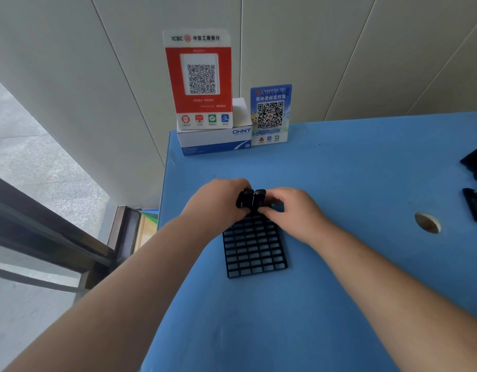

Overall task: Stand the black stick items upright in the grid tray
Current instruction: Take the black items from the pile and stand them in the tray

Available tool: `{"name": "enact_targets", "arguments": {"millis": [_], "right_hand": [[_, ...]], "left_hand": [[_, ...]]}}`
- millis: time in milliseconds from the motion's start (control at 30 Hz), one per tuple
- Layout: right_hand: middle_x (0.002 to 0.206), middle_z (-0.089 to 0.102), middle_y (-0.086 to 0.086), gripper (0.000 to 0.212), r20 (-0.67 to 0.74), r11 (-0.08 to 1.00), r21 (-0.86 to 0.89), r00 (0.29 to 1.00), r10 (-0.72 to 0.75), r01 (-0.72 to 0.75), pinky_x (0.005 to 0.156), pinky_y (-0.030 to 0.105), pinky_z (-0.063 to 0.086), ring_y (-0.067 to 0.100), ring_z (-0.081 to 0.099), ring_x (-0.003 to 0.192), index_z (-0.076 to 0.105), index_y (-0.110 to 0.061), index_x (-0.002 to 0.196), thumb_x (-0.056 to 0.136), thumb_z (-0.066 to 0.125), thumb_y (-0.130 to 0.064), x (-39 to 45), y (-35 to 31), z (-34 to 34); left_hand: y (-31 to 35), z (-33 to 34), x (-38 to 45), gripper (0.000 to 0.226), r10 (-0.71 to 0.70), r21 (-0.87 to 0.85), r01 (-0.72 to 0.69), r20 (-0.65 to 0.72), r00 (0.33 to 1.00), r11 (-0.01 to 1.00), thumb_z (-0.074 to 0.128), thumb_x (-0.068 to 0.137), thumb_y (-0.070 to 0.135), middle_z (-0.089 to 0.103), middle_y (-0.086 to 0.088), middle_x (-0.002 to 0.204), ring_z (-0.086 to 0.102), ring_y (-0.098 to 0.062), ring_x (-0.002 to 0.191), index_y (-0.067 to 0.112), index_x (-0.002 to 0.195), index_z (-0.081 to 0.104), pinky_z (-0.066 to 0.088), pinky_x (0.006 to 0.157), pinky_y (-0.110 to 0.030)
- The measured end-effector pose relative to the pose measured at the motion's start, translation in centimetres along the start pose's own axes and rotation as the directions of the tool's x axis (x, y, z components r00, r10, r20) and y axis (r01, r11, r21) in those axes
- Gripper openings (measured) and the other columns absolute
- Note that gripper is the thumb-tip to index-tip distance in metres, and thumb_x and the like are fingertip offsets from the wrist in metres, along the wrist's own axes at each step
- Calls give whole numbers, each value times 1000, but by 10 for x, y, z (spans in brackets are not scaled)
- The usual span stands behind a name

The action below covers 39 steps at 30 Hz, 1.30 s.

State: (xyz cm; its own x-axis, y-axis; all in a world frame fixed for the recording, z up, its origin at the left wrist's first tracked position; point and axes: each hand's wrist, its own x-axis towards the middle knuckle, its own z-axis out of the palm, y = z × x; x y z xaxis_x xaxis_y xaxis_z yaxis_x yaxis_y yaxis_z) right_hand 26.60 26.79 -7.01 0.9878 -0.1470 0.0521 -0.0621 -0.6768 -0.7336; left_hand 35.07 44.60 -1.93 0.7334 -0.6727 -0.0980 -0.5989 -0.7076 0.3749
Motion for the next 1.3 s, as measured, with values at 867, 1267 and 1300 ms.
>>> {"name": "enact_targets", "arguments": {"millis": [867,1267,1300], "right_hand": [[130,56,-10,51,-357,855,-429,924,138,-293,97,26,41,14,52,123,58,-21,133,87,73,-36,-186,-7,-127],[141,45,-11,58,-421,771,-458,872,250,-442,106,33,40,15,42,134,47,-25,142,91,66,-45,-348,39,-230],[141,46,-11,57,-423,775,-446,868,259,-448,106,33,40,15,42,134,48,-25,141,91,66,-45,-358,44,-238]], "left_hand": [[113,7,-90,54,277,306,-196,-247,929,932,60,92,42,51,4,138,45,-21,129,22,141,50,37,106,-35],[285,75,-141,48,258,239,-188,-311,915,953,64,87,40,60,-2,131,54,-28,122,18,130,61,48,94,-43],[297,82,-144,49,260,228,-195,-305,916,954,63,88,41,59,-1,132,53,-27,123,19,131,60,47,95,-42]]}}
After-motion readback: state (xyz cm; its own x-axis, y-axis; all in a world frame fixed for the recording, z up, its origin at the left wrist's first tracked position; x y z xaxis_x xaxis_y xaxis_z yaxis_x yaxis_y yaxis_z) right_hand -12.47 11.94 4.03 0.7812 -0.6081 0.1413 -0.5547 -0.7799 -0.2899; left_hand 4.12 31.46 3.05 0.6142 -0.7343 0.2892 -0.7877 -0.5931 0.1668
